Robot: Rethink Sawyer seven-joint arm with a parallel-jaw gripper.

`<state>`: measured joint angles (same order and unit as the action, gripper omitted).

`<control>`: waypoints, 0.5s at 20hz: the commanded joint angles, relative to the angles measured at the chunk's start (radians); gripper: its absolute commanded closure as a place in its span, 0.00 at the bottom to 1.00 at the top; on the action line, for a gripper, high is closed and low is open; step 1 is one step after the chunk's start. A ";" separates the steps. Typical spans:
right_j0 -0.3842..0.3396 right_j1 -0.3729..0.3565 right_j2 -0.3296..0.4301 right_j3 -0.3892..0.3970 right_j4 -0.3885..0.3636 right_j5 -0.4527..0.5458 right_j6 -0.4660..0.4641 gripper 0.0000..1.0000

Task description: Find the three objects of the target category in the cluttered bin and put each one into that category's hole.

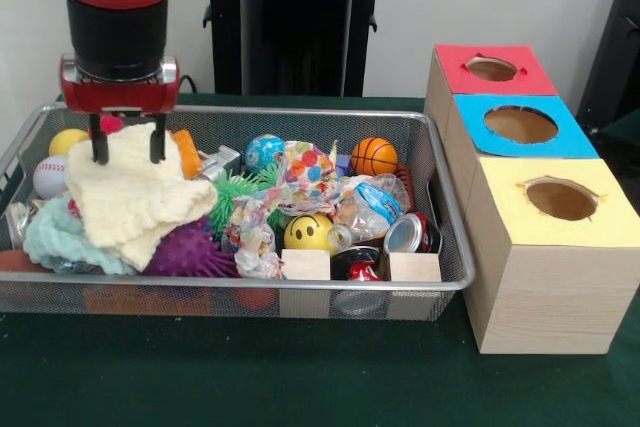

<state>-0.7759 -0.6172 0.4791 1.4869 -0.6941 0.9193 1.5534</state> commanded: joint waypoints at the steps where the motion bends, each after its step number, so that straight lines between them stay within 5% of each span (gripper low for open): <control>1: -0.058 -0.049 0.004 0.079 -0.054 0.041 -0.284 0.00; 10: -0.057 -0.100 -0.007 0.196 -0.051 -0.002 -0.194 0.00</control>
<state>-0.8309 -0.6893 0.4718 1.5429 -0.6942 0.9193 1.5534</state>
